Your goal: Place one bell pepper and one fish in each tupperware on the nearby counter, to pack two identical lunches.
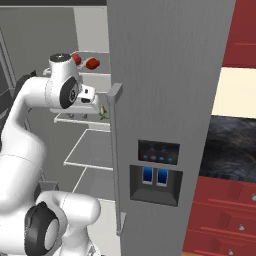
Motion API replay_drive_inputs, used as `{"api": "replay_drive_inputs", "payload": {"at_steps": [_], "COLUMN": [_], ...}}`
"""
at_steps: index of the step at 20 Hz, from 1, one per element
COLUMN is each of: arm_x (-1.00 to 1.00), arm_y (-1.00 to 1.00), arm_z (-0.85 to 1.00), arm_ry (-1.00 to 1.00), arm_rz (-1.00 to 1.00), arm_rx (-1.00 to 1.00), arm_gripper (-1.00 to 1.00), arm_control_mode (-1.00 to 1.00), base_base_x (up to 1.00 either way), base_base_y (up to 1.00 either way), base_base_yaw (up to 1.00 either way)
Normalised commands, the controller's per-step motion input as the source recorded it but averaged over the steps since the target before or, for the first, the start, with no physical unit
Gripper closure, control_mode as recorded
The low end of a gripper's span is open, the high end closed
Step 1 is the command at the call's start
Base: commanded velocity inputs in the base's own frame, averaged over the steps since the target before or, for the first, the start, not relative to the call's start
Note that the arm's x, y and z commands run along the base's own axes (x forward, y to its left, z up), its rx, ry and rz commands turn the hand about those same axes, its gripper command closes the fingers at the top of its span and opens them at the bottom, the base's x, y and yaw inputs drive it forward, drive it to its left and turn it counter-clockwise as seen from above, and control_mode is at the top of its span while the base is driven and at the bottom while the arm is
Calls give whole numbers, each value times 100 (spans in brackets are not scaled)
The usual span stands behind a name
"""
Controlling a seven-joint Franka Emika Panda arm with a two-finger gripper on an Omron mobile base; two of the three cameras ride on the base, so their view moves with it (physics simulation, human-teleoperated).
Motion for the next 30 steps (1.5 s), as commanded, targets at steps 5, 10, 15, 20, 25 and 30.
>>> {"api": "replay_drive_inputs", "payload": {"at_steps": [5,10,15,20,25,30], "arm_x": [3,4,8,1,0,26], "arm_y": [2,0,7,8,0,6], "arm_z": [1,4,9,48,50,32], "arm_ry": [-5,-13,-13,-21,-15,-22], "arm_rz": [0,0,0,0,0,0], "arm_rx": [0,0,0,0,3,11], "arm_gripper": [-100,-100,-100,-100,-100,-100], "arm_control_mode": [-100,-100,-100,-100,-100,-100], "base_base_x": [0,0,0,0,0,0], "base_base_y": [0,0,0,0,0,0], "base_base_yaw": [0,0,0,0,0,0]}}
